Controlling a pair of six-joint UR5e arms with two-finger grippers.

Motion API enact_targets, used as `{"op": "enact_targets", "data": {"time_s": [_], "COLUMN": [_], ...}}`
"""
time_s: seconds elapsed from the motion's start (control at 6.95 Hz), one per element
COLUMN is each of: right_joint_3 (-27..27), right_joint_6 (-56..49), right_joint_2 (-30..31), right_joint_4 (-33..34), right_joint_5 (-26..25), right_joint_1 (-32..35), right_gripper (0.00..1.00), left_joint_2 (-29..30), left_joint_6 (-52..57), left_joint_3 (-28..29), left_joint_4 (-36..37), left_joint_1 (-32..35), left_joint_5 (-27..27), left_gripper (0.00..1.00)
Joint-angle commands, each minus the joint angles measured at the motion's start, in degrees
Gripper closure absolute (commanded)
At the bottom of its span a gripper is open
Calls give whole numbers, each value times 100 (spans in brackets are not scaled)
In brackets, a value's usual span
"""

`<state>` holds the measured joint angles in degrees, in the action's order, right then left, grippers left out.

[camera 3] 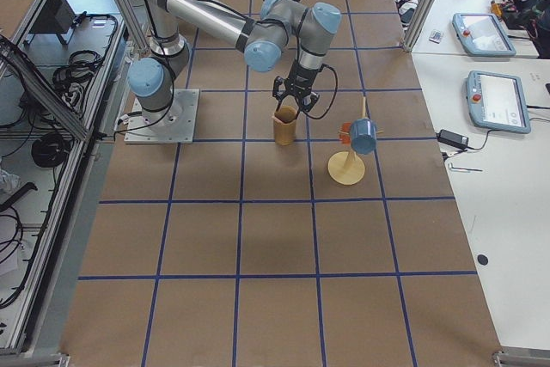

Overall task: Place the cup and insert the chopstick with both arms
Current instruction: 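Set the light blue cup down and open the left gripper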

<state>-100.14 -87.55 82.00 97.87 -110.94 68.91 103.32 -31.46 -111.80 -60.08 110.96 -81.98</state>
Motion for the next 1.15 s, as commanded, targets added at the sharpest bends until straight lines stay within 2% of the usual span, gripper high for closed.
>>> {"op": "enact_targets", "data": {"time_s": [0.0,0.29,0.43,0.72,0.86,1.01], "right_joint_3": [-110,-382,-409,-436,-436,-436], "right_joint_6": [19,176,308,309,309,309], "right_joint_2": [-17,-17,-17,-17,-17,-17], "right_joint_4": [-40,22,-22,-31,-14,-5], "right_joint_5": [2,2,2,2,-7,-7], "right_joint_1": [0,-18,-18,-26,-35,-53], "right_gripper": [7,6,8,15,15,15], "left_joint_2": [-13,-390,-600,-961,-1076,-1225], "left_joint_6": [-9,96,323,1279,1309,1797], "left_joint_3": [17,140,332,832,1096,1386], "left_joint_4": [92,93,-38,-1001,-1415,-1863], "left_joint_1": [5,-83,-423,-1301,-1522,-1768], "left_joint_5": [-11,-116,-178,-143,-161,-161], "left_gripper": [21,7,0,0,0,0]}}
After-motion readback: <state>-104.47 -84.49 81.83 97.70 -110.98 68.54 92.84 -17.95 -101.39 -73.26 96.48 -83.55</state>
